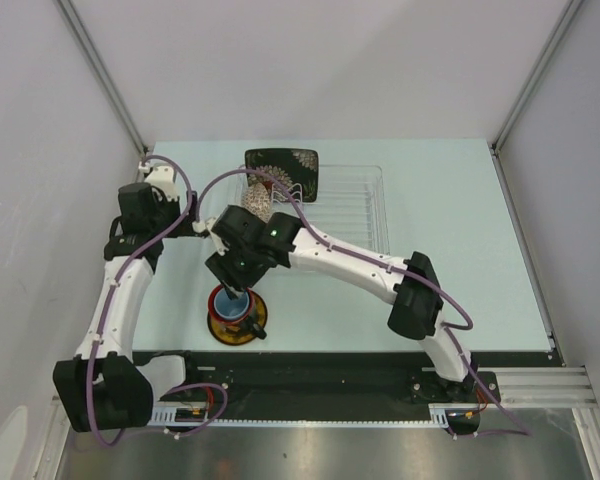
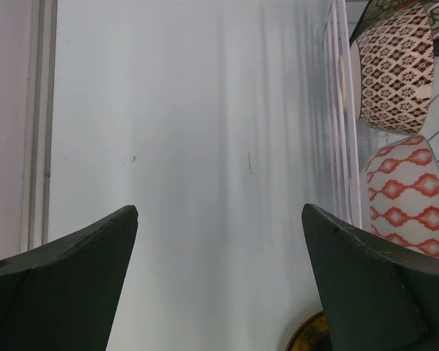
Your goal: Load the mixed dishes into the dish rack
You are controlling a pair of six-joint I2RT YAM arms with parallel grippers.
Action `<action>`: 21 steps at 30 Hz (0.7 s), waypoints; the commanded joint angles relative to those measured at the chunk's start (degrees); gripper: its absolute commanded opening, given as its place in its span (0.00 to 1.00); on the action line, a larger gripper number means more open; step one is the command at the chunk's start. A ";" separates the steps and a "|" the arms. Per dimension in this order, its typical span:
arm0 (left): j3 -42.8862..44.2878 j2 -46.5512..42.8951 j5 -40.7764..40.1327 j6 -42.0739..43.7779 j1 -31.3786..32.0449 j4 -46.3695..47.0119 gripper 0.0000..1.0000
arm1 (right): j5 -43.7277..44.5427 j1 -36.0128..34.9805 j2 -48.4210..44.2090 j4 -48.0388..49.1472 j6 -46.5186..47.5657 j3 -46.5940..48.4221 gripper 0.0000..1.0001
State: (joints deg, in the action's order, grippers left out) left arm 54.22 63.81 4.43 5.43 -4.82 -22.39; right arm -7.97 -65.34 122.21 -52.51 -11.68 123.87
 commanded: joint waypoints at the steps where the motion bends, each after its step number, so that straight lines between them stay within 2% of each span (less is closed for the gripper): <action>1: -0.08 0.00 2.43 -1.04 -1.68 1.65 1.00 | -2.75 -0.93 -3.91 -5.06 1.75 -1.25 0.56; 9: -0.60 -0.18 3.57 -1.21 -2.56 1.74 1.00 | -2.49 -1.28 -9.27 -0.41 -0.18 -12.24 0.56; 21: -2.10 0.09 3.40 -1.30 -2.48 2.35 0.99 | -5.21 -1.19 -4.53 -1.19 2.19 -6.63 0.53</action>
State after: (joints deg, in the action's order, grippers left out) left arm 52.82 64.20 6.87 4.54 -6.90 -21.82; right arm -11.27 -66.32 116.64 -54.22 -10.57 112.86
